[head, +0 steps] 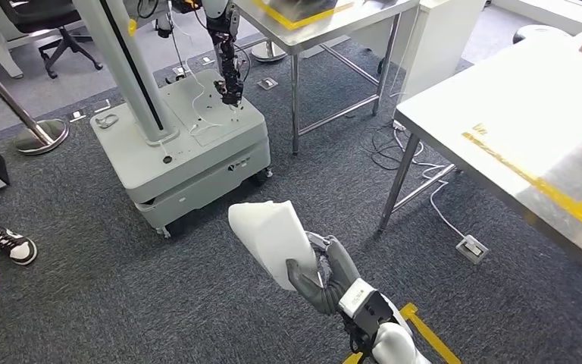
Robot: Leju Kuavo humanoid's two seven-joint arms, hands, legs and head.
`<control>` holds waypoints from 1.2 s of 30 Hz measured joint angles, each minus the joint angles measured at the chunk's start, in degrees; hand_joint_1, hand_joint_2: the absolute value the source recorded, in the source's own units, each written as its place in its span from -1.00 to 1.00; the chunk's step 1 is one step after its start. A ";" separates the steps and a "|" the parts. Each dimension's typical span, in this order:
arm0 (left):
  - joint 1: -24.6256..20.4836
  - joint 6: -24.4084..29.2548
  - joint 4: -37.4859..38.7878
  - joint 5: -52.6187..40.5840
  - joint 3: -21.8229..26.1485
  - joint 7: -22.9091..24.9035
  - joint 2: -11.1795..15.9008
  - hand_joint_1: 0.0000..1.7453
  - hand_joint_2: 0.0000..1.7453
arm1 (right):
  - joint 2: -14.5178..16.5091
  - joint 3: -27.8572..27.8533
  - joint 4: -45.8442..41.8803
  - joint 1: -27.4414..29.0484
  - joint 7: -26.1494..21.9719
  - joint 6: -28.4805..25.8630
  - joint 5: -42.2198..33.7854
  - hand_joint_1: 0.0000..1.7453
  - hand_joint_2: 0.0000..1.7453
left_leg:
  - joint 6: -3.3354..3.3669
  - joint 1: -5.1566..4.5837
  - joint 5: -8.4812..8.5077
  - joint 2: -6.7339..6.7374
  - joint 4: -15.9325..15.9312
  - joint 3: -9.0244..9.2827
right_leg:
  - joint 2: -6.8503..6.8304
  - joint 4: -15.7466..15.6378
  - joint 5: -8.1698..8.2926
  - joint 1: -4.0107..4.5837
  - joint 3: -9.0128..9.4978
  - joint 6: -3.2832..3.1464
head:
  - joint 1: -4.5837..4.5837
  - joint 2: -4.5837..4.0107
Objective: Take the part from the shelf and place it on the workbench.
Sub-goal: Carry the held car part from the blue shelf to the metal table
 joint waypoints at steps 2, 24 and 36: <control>0.03 -0.03 0.05 -0.59 0.00 0.47 -0.11 -1.00 1.00 | 0.01 0.85 0.98 -1.51 -0.15 0.85 -0.34 1.00 1.00 | 0.15 0.01 2.00 -0.21 -0.57 0.00 | 1.11 0.11 0.02 0.01 0.01 0.01 | -0.01 0.00; -5.07 0.02 0.20 -8.08 -4.90 7.32 -1.80 -1.00 1.00 | -1.52 2.15 -3.48 -14.80 8.48 0.40 8.13 1.00 1.00 | 1.70 -0.71 8.13 4.66 -13.71 5.21 | -2.97 0.62 -0.20 0.54 -0.12 1.40 | 0.10 0.00; -5.23 -0.09 0.36 -4.91 -4.73 5.56 -2.15 -1.00 1.00 | 0.71 3.67 1.96 -24.82 7.42 1.81 7.56 1.00 1.00 | 0.25 0.23 8.79 -2.67 -11.35 3.26 | 2.52 0.51 0.69 -0.08 -0.70 0.86 | -0.23 0.00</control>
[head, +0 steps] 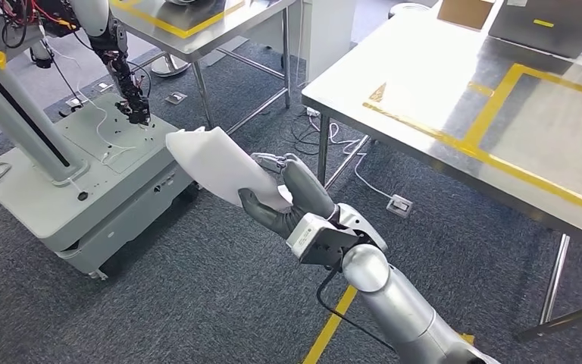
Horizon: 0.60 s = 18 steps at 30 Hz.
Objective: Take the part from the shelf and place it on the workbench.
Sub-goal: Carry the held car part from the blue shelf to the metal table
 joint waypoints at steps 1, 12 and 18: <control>0.24 0.03 0.02 0.14 0.09 0.05 -0.17 -1.00 1.00 | 0.04 0.00 -0.18 -0.34 0.31 -0.27 0.13 1.00 1.00 | 0.16 -0.01 0.25 -0.64 -1.59 0.73 | 0.45 0.07 0.08 -0.03 -0.22 0.40 | -0.02 0.00; 3.55 1.82 0.10 1.28 1.14 0.54 -1.18 -1.00 1.00 | -1.43 -2.30 -4.67 1.45 2.68 -1.29 1.16 1.00 1.00 | 2.86 -0.34 0.30 4.80 -2.52 1.00 | -3.37 14.59 -5.55 0.13 -7.52 2.19 | 0.20 0.00; 3.64 1.43 0.09 1.51 1.78 0.03 -1.55 -1.00 1.00 | -1.80 -3.39 -6.20 2.42 2.73 -1.05 0.96 1.00 1.00 | 1.59 -0.71 -0.29 7.03 -2.17 1.29 | -5.56 -0.05 -0.55 0.79 0.08 0.93 | 0.15 0.00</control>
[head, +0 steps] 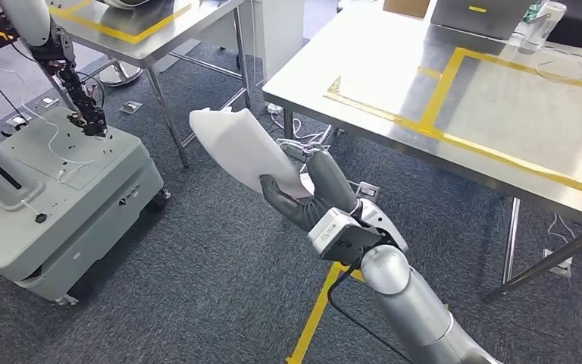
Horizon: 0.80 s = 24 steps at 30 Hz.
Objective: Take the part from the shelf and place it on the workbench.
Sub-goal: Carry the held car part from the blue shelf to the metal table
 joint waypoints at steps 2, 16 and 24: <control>-0.04 -0.25 -0.01 -0.08 0.03 -0.05 -0.08 -1.00 1.00 | -0.02 -0.34 -0.51 0.66 0.05 0.10 -0.16 1.00 1.00 | -0.59 0.09 -0.41 -0.06 0.27 -0.10 | 0.87 -0.36 0.34 -0.28 0.09 -0.67 | 0.00 0.00; 0.05 -1.28 0.04 -1.61 0.09 -0.26 -0.24 -1.00 1.00 | -0.01 -1.40 -1.60 3.62 -0.23 0.25 -0.51 1.00 1.00 | -0.90 1.13 -0.02 -8.54 0.20 0.14 | 8.84 -0.27 1.26 -1.34 -0.72 0.97 | -0.17 0.00; 0.40 -1.26 -0.09 -2.34 0.09 0.06 0.66 -1.00 1.00 | -0.18 -2.77 -1.89 6.26 -0.85 0.92 -3.43 1.00 1.00 | 1.07 0.63 0.32 -2.47 -0.42 0.15 | 2.14 15.53 -5.65 -0.88 -8.09 1.69 | 0.45 0.00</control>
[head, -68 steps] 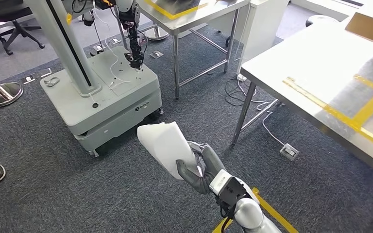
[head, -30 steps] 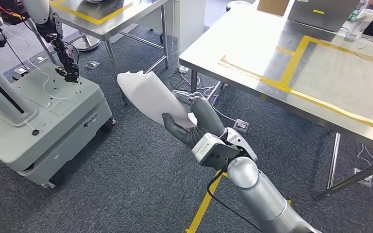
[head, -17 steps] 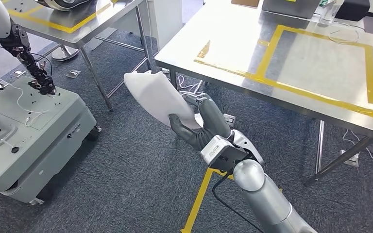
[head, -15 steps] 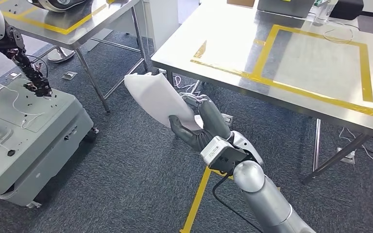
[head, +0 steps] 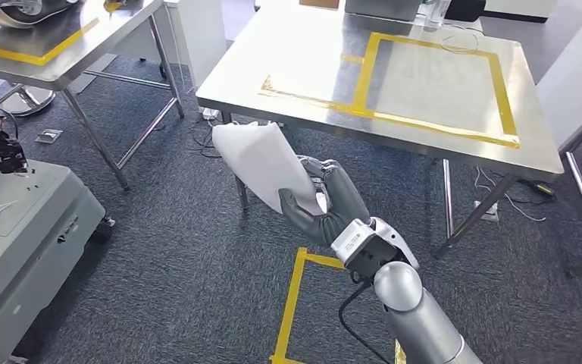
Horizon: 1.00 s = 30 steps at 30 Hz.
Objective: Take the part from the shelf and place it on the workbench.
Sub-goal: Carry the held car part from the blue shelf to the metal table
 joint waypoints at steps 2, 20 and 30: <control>-0.08 0.00 0.00 0.22 0.00 -0.02 0.14 -1.00 1.00 | -0.01 -0.17 0.01 0.45 0.02 0.39 -1.16 1.00 1.00 | -0.10 -0.08 -0.13 1.03 0.13 0.07 | -0.76 -6.57 3.25 0.08 3.91 -0.36 | 0.00 0.00; 0.17 0.09 0.11 1.29 0.04 0.22 0.84 -1.00 1.00 | 0.54 -0.22 1.21 0.76 -0.16 0.34 -2.40 1.00 1.00 | -3.38 0.91 -0.10 -5.03 1.36 -0.55 | 3.38 -15.54 6.06 -0.31 8.33 -1.91 | -0.34 0.00; 0.37 0.27 0.16 0.57 0.09 1.07 0.91 -1.00 1.00 | 0.57 -0.23 1.21 1.39 -0.15 0.28 -2.41 1.00 1.00 | -0.40 0.23 0.27 -0.81 0.43 -0.66 | 0.22 1.23 -1.36 -0.31 0.10 0.04 | -0.05 0.00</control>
